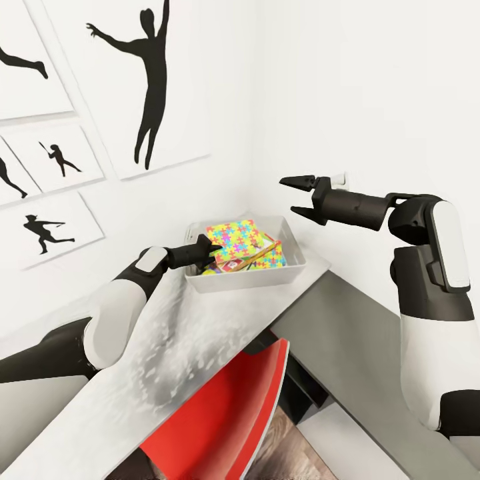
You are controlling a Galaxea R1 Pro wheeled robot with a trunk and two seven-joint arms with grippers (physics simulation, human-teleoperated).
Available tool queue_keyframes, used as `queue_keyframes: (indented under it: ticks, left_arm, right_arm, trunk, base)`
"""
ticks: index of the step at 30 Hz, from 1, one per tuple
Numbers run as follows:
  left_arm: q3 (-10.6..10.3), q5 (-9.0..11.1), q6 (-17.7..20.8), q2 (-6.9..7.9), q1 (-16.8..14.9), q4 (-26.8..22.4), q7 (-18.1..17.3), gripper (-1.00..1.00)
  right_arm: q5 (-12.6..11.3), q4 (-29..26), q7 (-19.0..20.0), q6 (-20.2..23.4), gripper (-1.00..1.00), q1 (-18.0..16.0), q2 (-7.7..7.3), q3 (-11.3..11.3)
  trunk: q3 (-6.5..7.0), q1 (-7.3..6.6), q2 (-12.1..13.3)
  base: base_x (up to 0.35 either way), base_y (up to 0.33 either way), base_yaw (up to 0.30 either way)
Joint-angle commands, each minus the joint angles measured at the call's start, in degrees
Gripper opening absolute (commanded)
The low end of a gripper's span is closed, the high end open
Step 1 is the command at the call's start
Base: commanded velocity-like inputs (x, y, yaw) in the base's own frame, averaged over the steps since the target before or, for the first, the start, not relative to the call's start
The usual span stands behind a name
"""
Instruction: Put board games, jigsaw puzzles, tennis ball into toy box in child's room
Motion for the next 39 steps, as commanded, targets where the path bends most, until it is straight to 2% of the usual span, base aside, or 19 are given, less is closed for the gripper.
queue_keyframes:
  ticks: [1,19,20,39]
  left_arm:
    - [0.4,-0.3,0.3,-0.02,-0.1,0.0,-0.1,-1.00]
    - [0.4,-0.4,0.3,0.05,-0.1,0.0,-0.1,-1.00]
    - [0.4,-0.4,0.3,0.05,-0.1,0.0,-0.1,1.00]
    - [0.4,-0.4,0.2,0.13,-0.1,0.0,-0.1,1.00]
  right_arm:
    - [-0.5,0.0,-0.6,0.0,1.00,-0.1,-0.04,0.0]
    - [-0.5,-0.1,-0.6,0.0,1.00,0.0,-0.04,0.0]
    - [-0.5,-0.1,-0.6,0.0,1.00,0.0,-0.04,0.0]
    - [-0.5,-0.1,-0.6,0.0,1.00,0.0,0.11,0.4]
  trunk:
    - [-0.20,0.03,-0.1]
    - [-1.80,0.03,-0.1]
    - [-1.83,0.03,-0.1]
    - [-1.87,0.03,-0.1]
  base:
    - [0.000,0.000,0.000]
    - [0.000,0.000,0.000]
    - [0.000,0.000,0.000]
    - [0.000,0.000,0.000]
